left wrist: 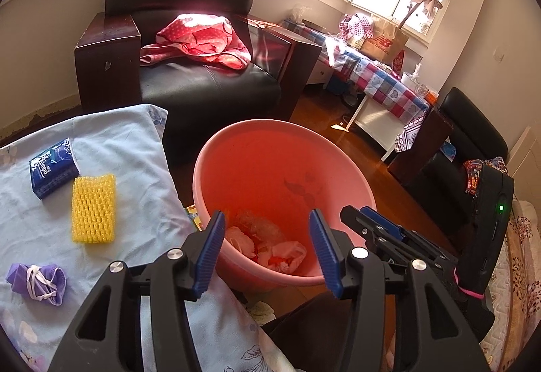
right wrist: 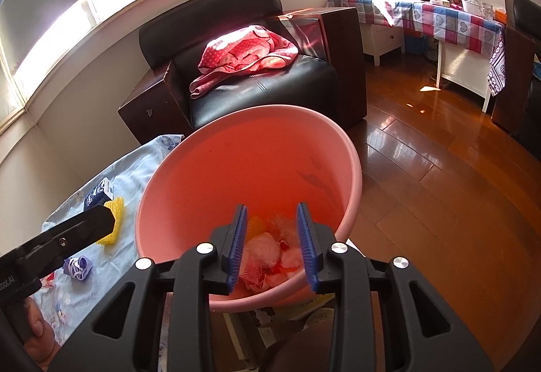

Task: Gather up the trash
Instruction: 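Move both open tools back over the purple mask and yellow net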

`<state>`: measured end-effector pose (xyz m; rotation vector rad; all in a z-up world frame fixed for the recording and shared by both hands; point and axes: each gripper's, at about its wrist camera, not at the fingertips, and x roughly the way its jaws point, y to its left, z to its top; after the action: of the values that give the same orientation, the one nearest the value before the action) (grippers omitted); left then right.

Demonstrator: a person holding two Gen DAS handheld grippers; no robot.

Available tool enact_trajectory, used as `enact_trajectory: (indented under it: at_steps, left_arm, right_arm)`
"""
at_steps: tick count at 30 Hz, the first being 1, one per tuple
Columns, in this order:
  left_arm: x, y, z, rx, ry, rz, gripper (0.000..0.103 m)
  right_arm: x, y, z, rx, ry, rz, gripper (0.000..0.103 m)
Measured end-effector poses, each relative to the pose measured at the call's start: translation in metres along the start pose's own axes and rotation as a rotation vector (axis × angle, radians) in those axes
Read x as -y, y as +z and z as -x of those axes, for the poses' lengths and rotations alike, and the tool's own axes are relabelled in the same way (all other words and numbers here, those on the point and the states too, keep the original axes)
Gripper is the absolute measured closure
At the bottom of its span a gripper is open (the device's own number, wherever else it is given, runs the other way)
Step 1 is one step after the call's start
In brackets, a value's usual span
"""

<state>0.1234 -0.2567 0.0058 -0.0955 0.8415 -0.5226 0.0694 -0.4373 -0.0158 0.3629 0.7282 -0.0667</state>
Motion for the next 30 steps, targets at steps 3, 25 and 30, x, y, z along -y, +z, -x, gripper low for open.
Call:
enact_trajectory:
  at_steps: [3,25,30]
  left_arm:
    - [-0.003,-0.002,0.001,-0.003,0.007,0.000,0.052]
    - [-0.053,-0.028,0.053,0.058,0.110,0.011,0.047]
    - [-0.085,-0.041,0.073,0.071,0.160,0.029,0.047]
  right_arm:
    - [-0.003,-0.001,0.001,-0.003,0.004,0.005,0.072]
    - [-0.066,-0.014,0.022,-0.007,0.099,0.153,0.072]
    - [-0.086,-0.018,0.023,-0.026,0.126,0.190,0.072]
